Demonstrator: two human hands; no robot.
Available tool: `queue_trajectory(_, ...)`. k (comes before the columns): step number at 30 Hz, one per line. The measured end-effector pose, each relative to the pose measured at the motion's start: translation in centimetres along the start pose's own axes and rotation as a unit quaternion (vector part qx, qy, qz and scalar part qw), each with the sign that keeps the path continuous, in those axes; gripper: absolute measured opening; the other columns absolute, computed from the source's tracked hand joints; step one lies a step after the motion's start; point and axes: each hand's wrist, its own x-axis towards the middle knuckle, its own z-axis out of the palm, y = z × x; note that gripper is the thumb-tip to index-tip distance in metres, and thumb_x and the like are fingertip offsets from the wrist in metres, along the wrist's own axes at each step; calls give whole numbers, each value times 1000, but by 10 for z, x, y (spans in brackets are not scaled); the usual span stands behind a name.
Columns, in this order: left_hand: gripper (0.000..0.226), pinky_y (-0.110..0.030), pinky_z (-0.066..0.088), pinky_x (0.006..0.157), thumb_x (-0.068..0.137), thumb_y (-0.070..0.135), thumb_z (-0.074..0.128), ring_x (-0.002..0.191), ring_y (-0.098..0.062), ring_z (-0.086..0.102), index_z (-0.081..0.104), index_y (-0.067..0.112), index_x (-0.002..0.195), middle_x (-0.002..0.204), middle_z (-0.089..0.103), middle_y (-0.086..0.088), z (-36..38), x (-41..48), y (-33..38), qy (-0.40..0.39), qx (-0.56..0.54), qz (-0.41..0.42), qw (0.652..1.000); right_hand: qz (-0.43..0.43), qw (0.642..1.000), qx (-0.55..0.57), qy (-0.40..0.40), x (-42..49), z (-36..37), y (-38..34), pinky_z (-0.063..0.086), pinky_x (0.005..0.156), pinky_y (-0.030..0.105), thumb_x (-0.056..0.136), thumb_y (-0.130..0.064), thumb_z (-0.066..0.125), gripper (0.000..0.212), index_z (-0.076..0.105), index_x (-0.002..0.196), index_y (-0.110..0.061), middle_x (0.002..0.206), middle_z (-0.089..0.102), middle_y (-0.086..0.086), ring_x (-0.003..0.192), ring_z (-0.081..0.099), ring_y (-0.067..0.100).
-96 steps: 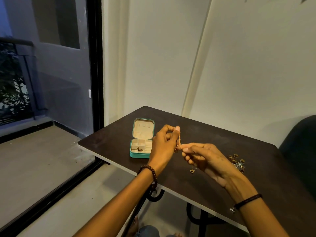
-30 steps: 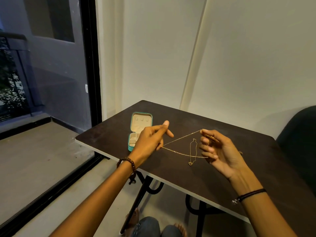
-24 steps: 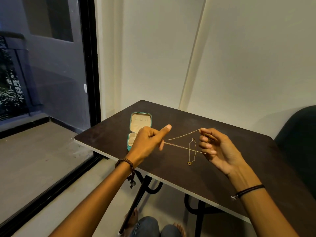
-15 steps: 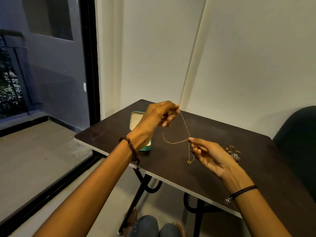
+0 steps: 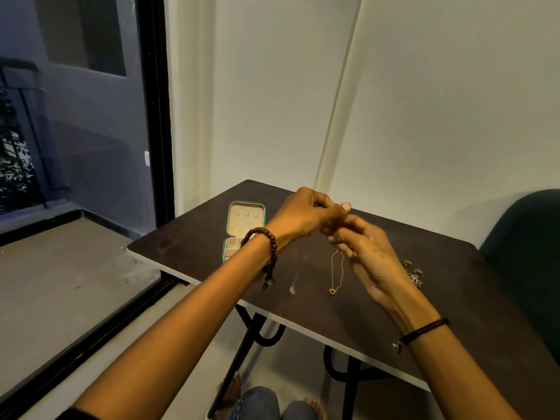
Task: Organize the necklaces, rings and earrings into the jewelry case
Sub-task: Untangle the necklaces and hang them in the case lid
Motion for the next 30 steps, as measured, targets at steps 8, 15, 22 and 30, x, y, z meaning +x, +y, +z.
queue_trajectory(8,34,-21,43,56,86,48,72,67,-11,52,70,17,72,67,64,1,-18,2,-12,15,0,-33,999,0,998,-20,-54,18,6,-6,56,89,30,92,-6,66,26,67,118,-4,102,73,11,91,67,12)
queue_trajectory(15,42,-19,41,57,86,48,71,58,-9,44,68,6,84,60,51,2,-31,-1,-26,1,-52,-56,997,-8,986,-153,-67,23,8,-8,44,76,30,87,-32,75,14,77,96,-21,82,59,4,72,51,5)
queue_trajectory(22,35,-23,50,68,88,45,71,61,-8,55,74,10,88,67,59,1,-38,-1,-43,-8,-127,-57,990,-17,984,-165,-67,27,5,-8,41,65,23,94,-40,66,32,76,97,-10,75,58,1,67,49,8)
queue_trajectory(30,25,-28,58,80,91,25,71,76,-13,67,73,4,105,84,71,-4,-39,3,-64,-33,-163,-39,985,-5,987,-137,-79,42,-2,3,47,64,22,97,-38,62,39,72,103,0,75,64,3,65,54,11)
